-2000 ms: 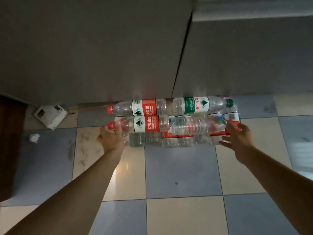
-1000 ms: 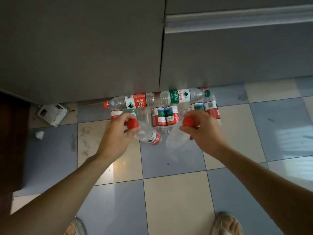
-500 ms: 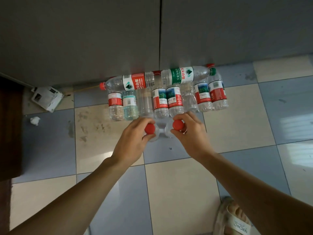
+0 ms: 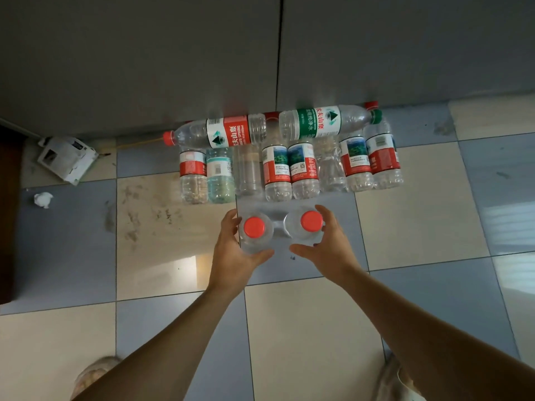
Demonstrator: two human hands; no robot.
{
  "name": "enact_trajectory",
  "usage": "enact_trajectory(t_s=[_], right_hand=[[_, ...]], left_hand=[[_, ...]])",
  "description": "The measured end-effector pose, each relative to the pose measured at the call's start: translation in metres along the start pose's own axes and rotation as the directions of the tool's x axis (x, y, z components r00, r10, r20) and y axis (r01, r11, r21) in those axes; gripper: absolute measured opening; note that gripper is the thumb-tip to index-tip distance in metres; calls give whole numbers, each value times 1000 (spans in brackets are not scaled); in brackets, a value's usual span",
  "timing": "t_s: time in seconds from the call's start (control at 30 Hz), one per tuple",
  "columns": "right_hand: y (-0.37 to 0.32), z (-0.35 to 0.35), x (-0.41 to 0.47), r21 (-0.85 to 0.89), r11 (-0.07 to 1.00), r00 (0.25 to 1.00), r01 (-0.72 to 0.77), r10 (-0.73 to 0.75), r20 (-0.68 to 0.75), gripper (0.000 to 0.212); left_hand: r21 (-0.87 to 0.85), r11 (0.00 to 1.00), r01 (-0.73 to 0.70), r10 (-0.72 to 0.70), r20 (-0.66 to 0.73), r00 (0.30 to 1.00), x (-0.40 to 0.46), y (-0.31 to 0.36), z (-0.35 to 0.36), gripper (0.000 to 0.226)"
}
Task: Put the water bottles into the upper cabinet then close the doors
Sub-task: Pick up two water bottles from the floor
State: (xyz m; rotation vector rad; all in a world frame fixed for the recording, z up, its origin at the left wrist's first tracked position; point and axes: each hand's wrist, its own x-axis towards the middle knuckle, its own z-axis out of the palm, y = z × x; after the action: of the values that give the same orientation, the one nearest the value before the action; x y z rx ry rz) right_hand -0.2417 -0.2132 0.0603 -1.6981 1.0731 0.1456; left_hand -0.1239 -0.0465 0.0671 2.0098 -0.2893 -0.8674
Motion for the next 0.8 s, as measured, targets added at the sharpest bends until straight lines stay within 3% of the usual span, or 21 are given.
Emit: enact_trajectory(t_s=[0.2,0.4,0.6,0.8], right_hand=[[28,27,31,144,988,997,61,-52,-64,64],[29,32,19,165,985,994,52,-36,-99,56],[-18,0,-15,141,988,995,59,-46,-93,53],[-119,-58,-62,155,977,988,144,-134,-75,54]], left_hand=[[-85,994,-73,60,-148,987,18,-39,27,69],[-79,996,-37,23,-163,986,15,-38,30,65],[-124,992,-6,-13,-156,988,-6,13,6,65],[-159,985,-66,39,-164,986,-32,122,-45,65]])
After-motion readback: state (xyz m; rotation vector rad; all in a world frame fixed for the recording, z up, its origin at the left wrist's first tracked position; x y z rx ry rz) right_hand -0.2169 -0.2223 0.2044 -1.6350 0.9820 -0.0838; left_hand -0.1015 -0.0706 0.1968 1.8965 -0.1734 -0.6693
